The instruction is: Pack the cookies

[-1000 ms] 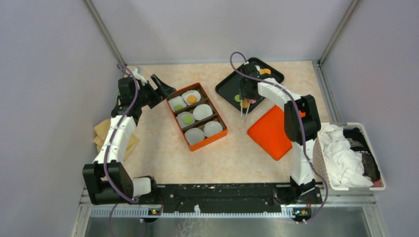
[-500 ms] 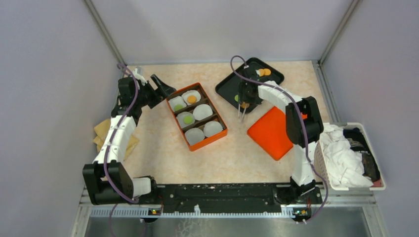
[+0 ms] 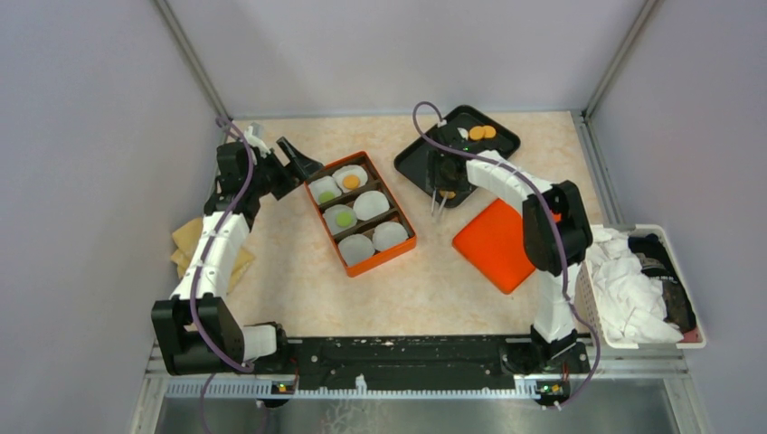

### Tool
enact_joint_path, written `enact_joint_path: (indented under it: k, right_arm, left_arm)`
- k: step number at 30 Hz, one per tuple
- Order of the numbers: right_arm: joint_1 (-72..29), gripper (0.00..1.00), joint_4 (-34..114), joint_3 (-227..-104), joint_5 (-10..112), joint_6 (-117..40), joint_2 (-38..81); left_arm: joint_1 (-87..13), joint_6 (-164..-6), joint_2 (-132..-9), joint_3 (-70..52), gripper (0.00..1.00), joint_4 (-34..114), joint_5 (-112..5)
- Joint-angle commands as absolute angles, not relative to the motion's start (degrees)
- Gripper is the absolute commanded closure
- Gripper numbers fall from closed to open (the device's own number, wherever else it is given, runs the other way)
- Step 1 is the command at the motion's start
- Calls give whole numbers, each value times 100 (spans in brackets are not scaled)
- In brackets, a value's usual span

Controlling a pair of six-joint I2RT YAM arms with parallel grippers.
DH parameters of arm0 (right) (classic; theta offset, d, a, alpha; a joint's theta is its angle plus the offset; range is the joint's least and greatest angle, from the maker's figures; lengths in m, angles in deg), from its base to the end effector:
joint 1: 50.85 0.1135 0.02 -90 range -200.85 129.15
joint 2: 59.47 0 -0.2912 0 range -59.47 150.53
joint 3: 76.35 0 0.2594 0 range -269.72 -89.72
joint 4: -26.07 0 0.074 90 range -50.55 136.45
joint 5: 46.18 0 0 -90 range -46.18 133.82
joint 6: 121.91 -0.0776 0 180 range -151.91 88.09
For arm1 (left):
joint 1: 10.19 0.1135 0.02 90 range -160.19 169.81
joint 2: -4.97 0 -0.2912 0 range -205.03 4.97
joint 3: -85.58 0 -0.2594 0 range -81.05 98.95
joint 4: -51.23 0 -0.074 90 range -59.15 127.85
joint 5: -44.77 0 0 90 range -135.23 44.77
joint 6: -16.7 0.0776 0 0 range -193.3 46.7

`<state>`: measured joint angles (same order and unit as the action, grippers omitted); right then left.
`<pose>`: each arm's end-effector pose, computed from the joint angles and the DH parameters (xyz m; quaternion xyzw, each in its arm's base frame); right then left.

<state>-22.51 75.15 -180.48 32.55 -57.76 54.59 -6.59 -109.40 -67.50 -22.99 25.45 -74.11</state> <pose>0.4222 0.2105 0.2060 0.0054 0.9593 0.0369 0.2798 0.3201 -0.0174 0.3224 -0.1572 0.8203 -0.3459 0.4276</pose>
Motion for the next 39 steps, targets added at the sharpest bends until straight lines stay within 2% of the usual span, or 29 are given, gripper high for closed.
enact_joint_path:
  k: [1, 9, 14, 33, 39]
  right_arm:
    - [-2184, 37, 7589, -18278, 3240, -5939, 5713]
    - [-2196, 43, 7740, -18495, 3229, -5978, 6141]
    - [-2193, 48, 7620, -18401, 3048, -5983, 5850]
    - [-2445, 47, 8148, -19254, 2769, -5804, 5965]
    - [-2449, 40, 8116, -19224, 2898, -5749, 6003]
  left_arm:
    - [-685, -10966, -6543, -2387, 8, 2793, -7516]
    - [-685, -11003, -6582, -2502, 8, 2880, -7589]
    - [-681, -10997, -6600, -2541, 8, 2892, -7614]
    - [-680, -11012, -6633, -2515, 8, 2926, -7667]
    - [-685, -10998, -6632, -2582, 8, 2927, -7652]
